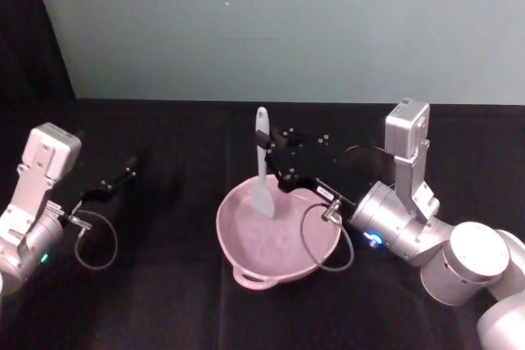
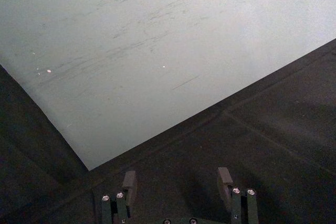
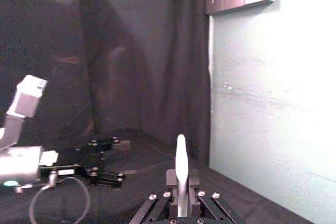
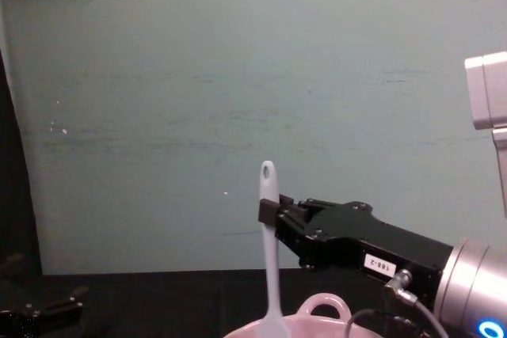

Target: Use the one hand to pick up the spoon and stir the clear water in the bowl.

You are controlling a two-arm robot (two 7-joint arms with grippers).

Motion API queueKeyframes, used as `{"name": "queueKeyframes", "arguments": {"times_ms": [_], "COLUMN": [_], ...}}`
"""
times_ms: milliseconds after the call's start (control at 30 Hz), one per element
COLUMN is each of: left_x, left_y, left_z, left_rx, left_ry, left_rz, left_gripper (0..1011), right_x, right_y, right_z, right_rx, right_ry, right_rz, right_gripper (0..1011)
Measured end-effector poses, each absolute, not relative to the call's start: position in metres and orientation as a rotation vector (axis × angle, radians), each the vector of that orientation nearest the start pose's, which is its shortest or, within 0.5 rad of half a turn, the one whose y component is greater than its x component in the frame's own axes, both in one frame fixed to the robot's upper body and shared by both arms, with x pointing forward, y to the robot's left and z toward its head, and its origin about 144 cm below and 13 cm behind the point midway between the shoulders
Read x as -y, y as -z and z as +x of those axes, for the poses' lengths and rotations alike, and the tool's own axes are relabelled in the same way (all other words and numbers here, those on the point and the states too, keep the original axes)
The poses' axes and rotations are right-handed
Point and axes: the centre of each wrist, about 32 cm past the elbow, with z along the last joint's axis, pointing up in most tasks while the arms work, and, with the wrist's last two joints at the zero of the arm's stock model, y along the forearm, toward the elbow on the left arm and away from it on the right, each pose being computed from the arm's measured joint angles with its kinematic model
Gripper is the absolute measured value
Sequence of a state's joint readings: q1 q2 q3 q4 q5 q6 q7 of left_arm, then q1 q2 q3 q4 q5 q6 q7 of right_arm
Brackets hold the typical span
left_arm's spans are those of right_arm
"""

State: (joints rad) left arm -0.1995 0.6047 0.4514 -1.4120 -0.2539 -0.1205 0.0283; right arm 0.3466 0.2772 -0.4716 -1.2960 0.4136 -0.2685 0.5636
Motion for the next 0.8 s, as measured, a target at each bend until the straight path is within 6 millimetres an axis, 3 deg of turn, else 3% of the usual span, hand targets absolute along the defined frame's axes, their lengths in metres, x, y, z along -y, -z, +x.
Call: {"name": "queueKeyframes", "arguments": {"times_ms": [400,800], "left_x": [-0.31,-0.31], "left_y": [-1.14,-1.14], "left_z": [0.489,0.489], "left_rx": [0.285,0.285], "left_ry": [-1.248,-1.248], "left_rz": [0.304,0.304], "left_gripper": [1005,1005], "right_x": [0.211,0.23], "right_y": [-1.157,-1.158], "right_z": [0.542,0.529], "right_rx": [0.158,0.156], "right_ry": [0.736,0.773], "right_rz": [0.136,0.1], "right_gripper": [124,124]}}
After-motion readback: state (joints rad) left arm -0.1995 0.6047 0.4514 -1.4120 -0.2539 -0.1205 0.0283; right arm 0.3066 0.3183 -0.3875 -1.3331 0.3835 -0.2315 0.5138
